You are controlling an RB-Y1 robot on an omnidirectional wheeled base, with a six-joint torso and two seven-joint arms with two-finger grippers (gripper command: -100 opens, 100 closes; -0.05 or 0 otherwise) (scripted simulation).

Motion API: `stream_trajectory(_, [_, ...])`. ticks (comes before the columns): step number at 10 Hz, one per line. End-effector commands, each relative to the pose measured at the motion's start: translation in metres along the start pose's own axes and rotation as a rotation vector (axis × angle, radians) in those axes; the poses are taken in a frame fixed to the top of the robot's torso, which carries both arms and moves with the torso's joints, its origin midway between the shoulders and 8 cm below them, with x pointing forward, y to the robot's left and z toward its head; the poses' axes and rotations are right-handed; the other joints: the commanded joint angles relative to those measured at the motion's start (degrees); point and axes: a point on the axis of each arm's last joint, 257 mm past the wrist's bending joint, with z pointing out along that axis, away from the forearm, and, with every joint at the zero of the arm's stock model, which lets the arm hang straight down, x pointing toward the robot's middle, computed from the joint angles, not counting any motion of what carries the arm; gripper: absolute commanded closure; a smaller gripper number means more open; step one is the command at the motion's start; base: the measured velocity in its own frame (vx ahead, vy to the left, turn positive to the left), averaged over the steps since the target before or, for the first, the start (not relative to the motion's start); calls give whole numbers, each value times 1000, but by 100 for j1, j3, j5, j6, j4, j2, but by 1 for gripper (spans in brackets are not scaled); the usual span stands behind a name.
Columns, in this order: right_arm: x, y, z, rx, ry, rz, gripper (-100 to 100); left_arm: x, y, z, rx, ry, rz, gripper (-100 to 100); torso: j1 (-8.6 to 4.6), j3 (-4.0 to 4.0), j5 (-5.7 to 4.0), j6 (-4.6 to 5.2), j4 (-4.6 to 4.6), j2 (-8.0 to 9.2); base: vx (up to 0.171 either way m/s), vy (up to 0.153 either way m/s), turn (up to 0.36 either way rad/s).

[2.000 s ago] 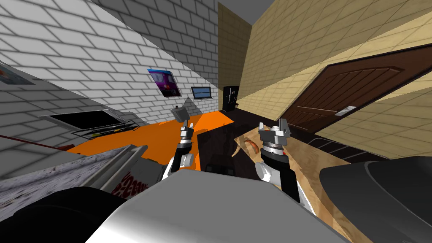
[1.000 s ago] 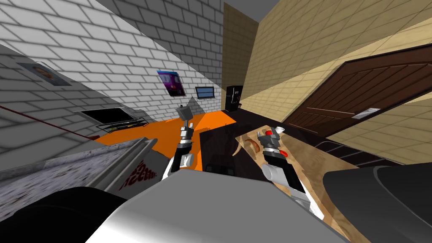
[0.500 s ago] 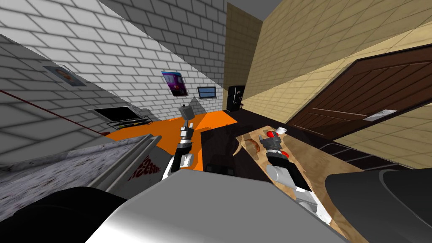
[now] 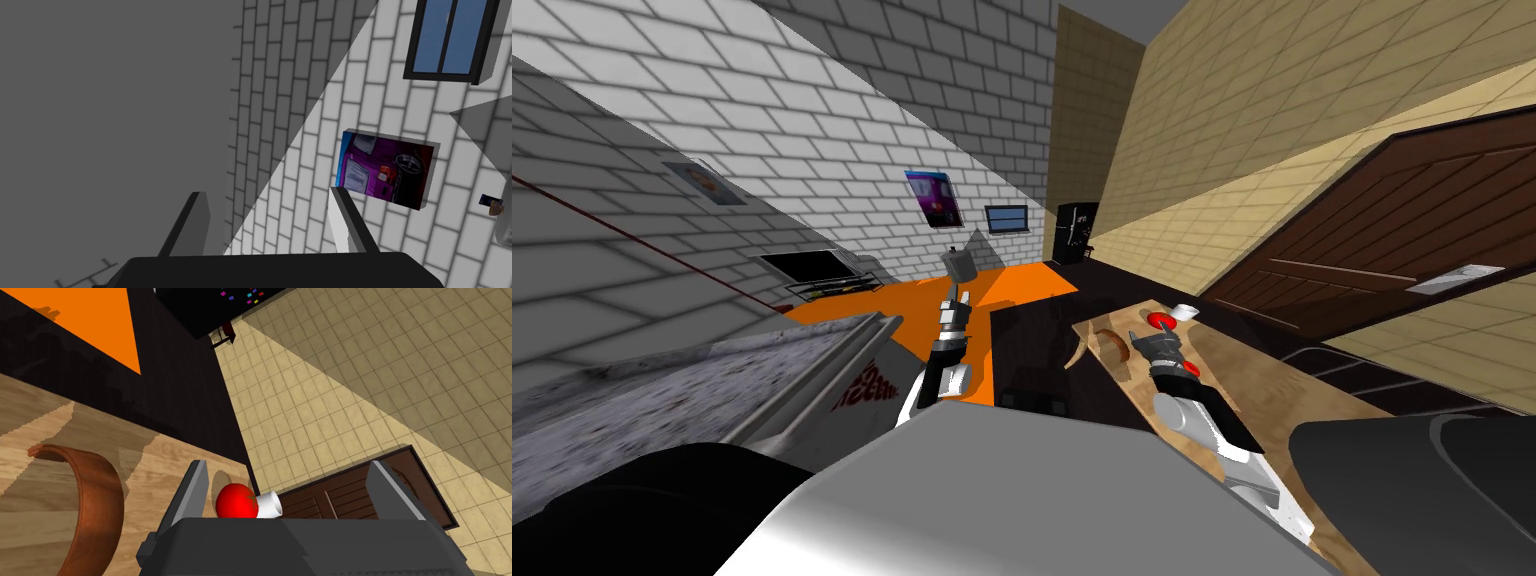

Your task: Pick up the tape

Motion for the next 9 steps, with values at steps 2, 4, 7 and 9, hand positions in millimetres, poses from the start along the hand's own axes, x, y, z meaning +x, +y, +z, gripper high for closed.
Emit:
stream_trajectory(2, [-34, -16, -1, 77, -70, 59, -100, 0, 0, 0, 0, 0, 0, 0, 1, 0, 1, -2, 0, 0, -34, -32, 97])
stream_trajectory(4, [-64, -24, -3, 117, -126, 108, -100, 0, 0, 0, 0, 0, 0, 0, -3, -2, 0, -1, -1, -3, -33, -35, 85])
stream_trajectory(7, [-93, -40, -7, 187, -188, 167, -100, 0, 0, 0, 0, 0, 0, 0, 5, -6, 2, -3, -2, -11, -13, -22, 77])
stream_trajectory(9, [-120, -50, -13, 236, -244, 220, -100, 0, 0, 0, 0, 0, 0, 0, 0, -4, 0, -3, -1, -7, -27, -36, 111])
